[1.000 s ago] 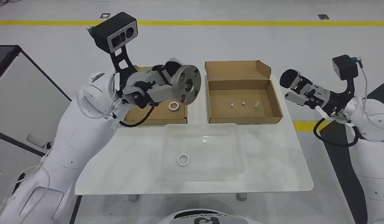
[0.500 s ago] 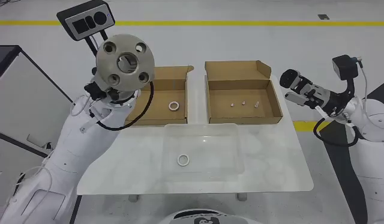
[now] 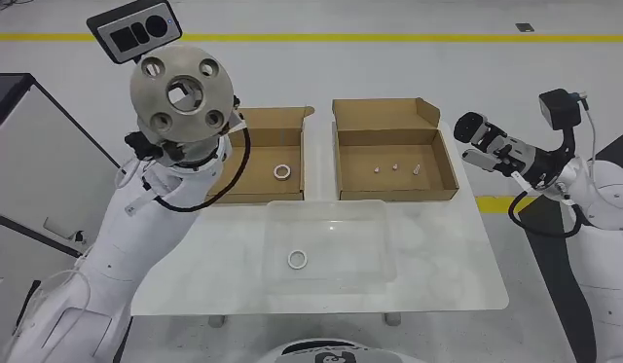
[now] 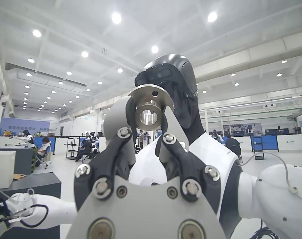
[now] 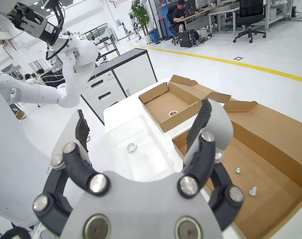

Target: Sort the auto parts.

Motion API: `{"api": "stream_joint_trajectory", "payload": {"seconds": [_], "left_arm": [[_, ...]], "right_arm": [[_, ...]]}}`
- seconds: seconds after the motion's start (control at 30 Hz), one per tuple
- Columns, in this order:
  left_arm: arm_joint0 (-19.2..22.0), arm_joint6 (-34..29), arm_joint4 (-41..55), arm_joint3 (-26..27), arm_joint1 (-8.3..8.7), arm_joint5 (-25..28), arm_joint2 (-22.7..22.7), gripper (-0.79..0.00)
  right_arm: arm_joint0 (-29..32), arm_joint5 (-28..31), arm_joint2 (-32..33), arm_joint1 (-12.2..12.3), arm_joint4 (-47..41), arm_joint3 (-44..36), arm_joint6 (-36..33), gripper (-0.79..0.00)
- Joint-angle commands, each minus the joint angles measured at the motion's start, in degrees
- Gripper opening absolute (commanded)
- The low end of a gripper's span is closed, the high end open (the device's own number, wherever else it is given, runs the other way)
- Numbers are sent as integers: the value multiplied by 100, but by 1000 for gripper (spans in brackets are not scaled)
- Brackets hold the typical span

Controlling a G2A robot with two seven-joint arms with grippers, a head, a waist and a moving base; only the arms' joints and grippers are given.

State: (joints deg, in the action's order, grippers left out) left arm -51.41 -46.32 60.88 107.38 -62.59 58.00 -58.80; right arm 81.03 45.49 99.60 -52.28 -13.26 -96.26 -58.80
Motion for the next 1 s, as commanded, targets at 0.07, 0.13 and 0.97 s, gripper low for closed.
{"api": "stream_joint_trajectory", "payload": {"seconds": [0.07,0.13,0.97], "left_arm": [[0,0,0,0,0,0,0,-785],[0,0,0,0,0,0,0,-785],[-611,410,-4574,150,122,-3078,-914,-785]], "right_arm": [[0,0,0,0,0,0,0,0],[0,0,0,0,0,0,0,0],[0,0,0,0,0,0,0,0]]}}
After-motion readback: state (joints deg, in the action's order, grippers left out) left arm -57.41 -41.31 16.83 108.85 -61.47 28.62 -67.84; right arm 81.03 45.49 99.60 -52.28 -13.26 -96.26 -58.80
